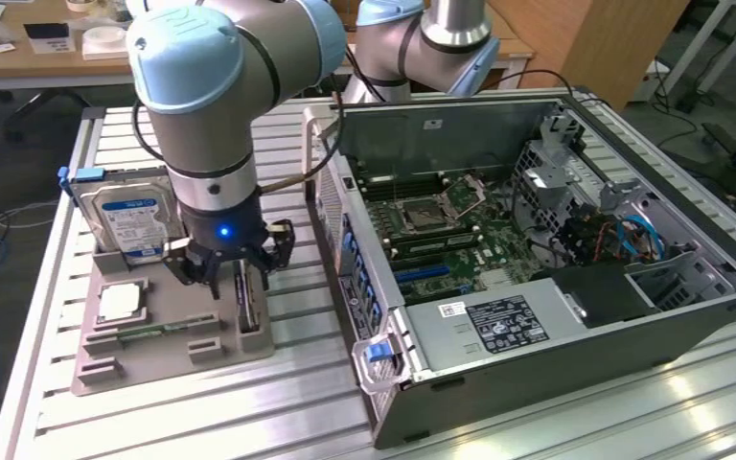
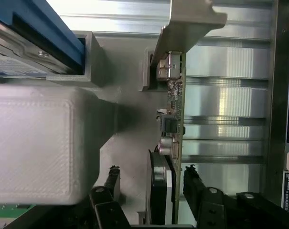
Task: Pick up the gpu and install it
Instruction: 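Pick up the gpu and move the gpu toward the slot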
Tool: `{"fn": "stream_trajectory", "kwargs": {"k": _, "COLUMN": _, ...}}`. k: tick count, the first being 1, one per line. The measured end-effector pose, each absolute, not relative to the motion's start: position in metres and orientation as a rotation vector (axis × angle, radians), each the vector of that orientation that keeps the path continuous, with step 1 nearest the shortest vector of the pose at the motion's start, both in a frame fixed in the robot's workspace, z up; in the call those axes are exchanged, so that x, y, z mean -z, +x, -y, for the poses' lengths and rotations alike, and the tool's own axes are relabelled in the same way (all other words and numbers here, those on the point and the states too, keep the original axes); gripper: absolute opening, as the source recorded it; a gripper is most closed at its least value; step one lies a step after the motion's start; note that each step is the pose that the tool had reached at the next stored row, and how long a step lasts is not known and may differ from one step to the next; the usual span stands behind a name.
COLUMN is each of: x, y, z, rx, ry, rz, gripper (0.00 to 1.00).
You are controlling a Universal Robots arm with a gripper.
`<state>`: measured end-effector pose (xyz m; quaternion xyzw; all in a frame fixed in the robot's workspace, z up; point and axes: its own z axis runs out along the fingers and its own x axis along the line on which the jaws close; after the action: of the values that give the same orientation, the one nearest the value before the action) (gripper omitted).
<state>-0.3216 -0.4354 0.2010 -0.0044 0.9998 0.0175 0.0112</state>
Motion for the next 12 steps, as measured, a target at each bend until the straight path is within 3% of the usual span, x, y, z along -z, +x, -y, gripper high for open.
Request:
{"fn": "stream_trajectory", "kwargs": {"k": 3, "x": -0.2011, "y": -0.3215, "z": 0.4354, "rx": -0.055, "ry": -0.014, "rz": -3.119, "gripper": 0.63}}
{"fn": "stream_trajectory", "kwargs": {"k": 6, "x": -0.2011, "y": -0.3215, "z": 0.4354, "rx": -0.054, "ry": -0.014, "rz": -3.119, "gripper": 0.50}}
{"fn": "stream_trajectory", "kwargs": {"k": 12, "x": -0.2011, "y": -0.3215, "z": 0.4354, "rx": -0.055, "ry": -0.014, "rz": -3.119, "gripper": 0.50}}
